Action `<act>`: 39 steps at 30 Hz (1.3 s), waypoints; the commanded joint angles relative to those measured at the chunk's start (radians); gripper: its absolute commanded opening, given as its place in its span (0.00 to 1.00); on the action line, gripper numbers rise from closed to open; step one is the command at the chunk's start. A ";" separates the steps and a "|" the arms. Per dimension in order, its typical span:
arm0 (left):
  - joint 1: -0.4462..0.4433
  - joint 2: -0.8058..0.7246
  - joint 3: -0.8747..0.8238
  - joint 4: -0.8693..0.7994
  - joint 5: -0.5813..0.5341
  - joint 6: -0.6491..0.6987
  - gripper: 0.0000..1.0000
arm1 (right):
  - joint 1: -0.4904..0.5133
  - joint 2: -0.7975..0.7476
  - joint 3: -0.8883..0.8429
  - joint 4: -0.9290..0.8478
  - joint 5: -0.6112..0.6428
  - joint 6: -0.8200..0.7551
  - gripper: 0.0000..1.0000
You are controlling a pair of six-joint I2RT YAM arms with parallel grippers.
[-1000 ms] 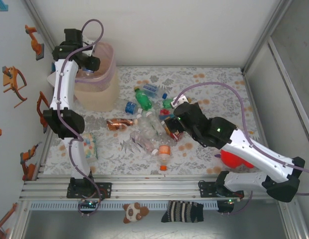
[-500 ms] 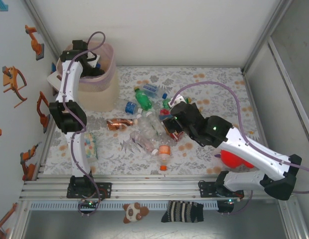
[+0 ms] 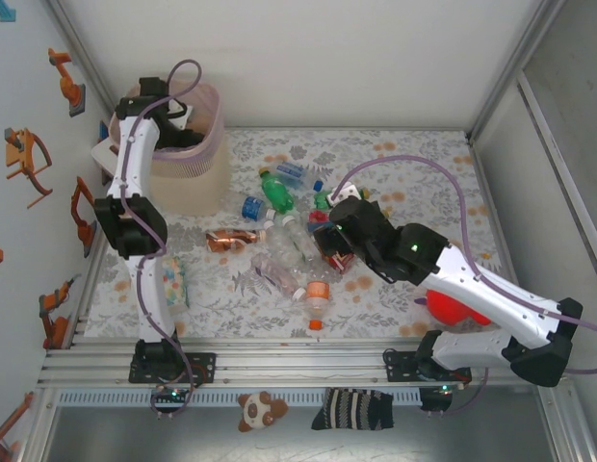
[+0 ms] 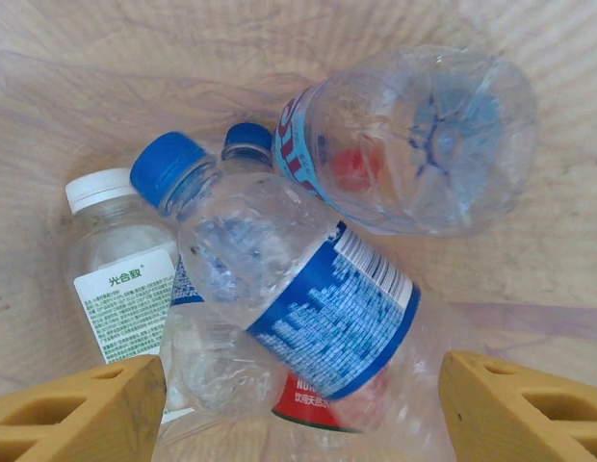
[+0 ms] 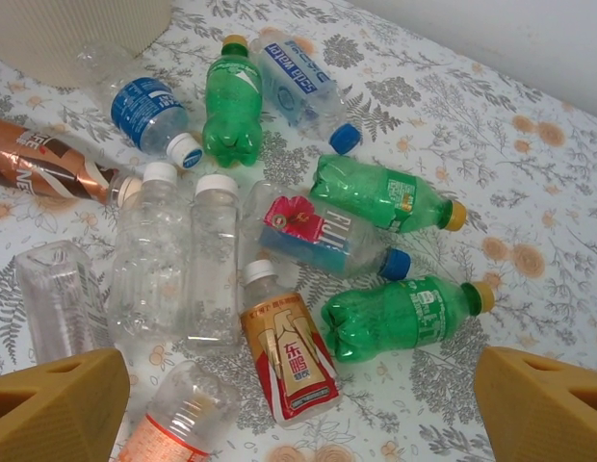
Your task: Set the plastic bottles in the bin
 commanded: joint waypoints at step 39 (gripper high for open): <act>0.004 -1.087 -0.988 0.846 0.503 -0.504 0.78 | -0.030 0.297 -0.322 0.218 -0.347 0.648 0.79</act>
